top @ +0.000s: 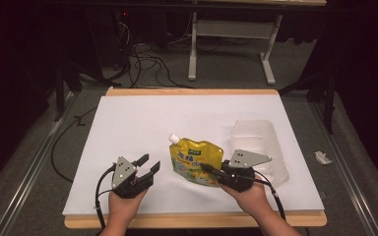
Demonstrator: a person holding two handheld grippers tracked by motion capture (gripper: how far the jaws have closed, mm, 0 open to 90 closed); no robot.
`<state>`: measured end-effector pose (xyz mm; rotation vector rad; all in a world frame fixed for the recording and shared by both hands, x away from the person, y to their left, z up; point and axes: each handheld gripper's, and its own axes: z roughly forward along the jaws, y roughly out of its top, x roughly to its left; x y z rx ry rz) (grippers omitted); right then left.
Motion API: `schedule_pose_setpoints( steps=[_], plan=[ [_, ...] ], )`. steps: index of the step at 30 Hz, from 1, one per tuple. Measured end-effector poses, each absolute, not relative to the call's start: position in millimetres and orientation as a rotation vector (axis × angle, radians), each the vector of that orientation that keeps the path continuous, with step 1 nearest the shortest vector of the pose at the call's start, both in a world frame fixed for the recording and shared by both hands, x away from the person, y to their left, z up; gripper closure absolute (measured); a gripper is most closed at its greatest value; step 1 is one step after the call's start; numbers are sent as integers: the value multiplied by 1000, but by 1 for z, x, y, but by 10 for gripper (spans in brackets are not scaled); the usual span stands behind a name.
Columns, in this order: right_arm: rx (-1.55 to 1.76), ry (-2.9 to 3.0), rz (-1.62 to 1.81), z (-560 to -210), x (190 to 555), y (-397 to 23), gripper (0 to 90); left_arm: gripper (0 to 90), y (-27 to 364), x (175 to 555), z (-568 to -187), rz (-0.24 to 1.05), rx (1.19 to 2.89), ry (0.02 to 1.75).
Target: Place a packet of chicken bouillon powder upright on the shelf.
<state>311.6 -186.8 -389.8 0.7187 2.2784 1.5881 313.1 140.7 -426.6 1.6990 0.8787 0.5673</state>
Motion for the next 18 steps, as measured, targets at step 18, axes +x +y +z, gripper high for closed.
schedule_pose_setpoints(
  steps=[18],
  plan=[
    [681,2180,1670,-361,320,-239,879,391,140,322,-434,501,1737,912]
  ],
)
